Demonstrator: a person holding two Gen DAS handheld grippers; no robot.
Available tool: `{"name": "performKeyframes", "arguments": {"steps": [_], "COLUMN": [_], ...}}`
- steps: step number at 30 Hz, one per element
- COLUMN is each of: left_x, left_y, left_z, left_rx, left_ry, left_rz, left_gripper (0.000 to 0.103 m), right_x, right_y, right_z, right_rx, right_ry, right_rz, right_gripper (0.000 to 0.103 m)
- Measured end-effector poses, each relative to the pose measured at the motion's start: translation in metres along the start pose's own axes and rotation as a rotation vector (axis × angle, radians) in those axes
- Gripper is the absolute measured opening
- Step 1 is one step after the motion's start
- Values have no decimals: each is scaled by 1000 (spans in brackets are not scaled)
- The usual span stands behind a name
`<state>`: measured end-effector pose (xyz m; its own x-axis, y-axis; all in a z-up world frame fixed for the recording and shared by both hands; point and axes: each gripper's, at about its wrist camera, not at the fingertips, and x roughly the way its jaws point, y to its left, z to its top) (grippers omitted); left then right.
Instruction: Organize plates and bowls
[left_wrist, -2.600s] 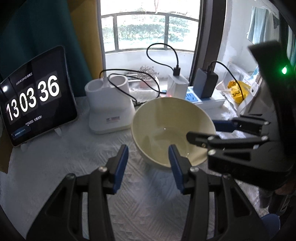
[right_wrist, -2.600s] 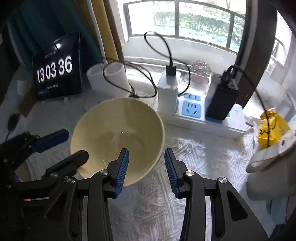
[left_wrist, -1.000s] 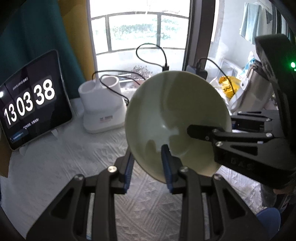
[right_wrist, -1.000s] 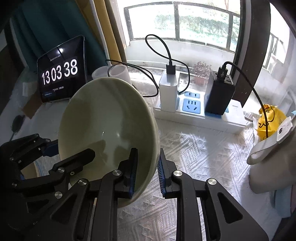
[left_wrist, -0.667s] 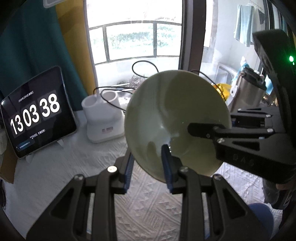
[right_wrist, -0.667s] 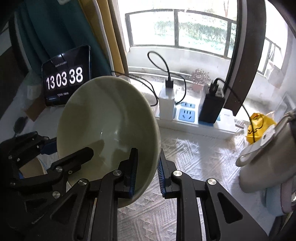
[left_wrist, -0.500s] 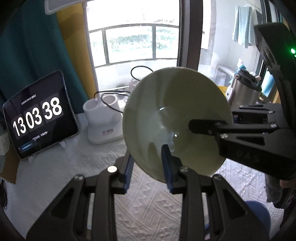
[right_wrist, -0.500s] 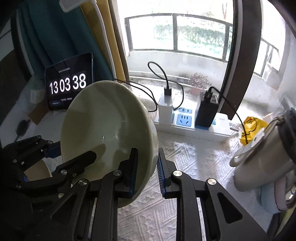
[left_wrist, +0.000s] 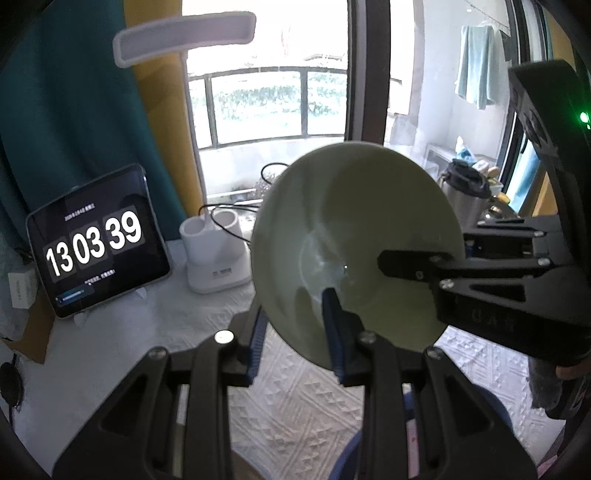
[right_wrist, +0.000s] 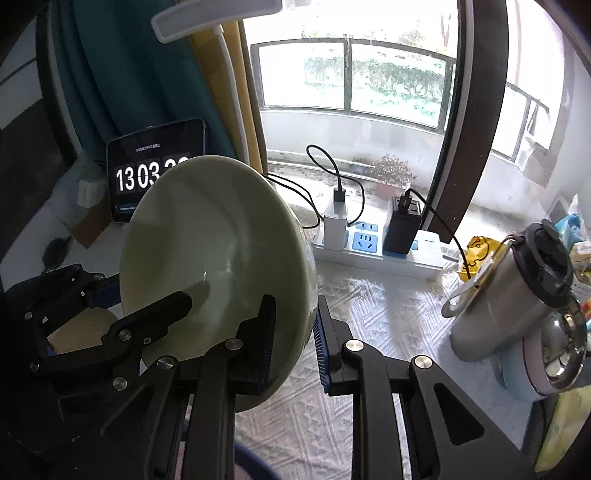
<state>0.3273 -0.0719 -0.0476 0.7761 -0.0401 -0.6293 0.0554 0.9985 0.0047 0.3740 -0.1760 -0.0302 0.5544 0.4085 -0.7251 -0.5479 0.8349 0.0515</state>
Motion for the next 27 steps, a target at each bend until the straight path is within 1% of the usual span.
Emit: {"name": "performKeyframes", "arguments": {"steps": [11, 27], "left_x": [-36, -66], "left_y": [-9, -18], "left_z": [-5, -19], "left_rx": [9, 23], "left_ry": [-34, -50], "left_rz": [-10, -22], "left_gripper": [30, 30], "right_x": [-35, -59], "right_y": [12, 20], "right_z": [-10, -34], "right_rx": [-3, 9], "right_ry": [-24, -30], "right_rz": [-15, -20], "right_gripper": [22, 22]}}
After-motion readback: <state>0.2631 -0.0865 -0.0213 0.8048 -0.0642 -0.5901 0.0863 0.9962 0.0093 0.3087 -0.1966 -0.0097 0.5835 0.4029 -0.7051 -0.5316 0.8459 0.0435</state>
